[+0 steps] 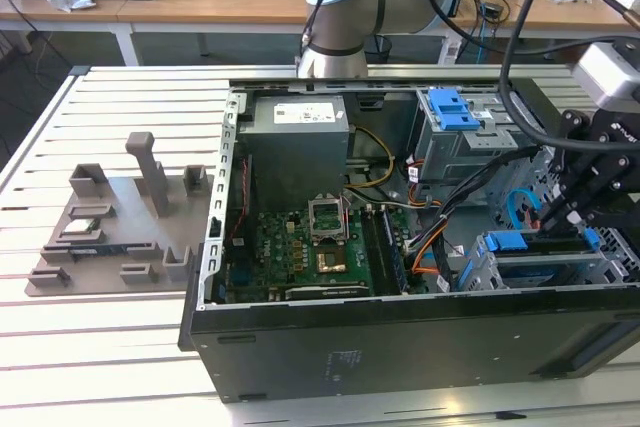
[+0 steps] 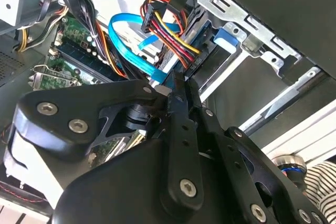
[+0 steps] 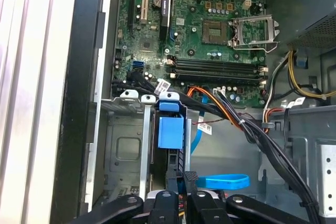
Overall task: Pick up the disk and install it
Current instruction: 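Insert the second disk wire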
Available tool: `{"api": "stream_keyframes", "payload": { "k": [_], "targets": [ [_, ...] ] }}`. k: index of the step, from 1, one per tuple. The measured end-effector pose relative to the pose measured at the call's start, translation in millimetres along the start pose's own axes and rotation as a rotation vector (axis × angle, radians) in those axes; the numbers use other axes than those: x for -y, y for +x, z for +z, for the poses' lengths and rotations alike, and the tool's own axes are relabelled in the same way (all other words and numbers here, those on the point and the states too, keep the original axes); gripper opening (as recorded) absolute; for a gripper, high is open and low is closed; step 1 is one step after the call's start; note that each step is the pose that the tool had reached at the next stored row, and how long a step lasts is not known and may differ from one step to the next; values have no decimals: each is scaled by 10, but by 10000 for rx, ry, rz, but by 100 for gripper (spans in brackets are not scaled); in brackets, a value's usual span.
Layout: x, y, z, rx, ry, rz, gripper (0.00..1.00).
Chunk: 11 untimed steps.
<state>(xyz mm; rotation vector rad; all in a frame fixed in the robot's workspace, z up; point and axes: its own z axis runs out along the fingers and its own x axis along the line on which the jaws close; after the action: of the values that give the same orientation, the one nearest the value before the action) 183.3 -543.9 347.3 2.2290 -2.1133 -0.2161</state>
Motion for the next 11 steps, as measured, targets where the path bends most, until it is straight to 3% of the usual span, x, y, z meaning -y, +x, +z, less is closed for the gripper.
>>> {"api": "stream_keyframes", "payload": {
  "k": [11],
  "targets": [
    [16, 5, 35, -40, -3, 7, 16]
  ]
}}
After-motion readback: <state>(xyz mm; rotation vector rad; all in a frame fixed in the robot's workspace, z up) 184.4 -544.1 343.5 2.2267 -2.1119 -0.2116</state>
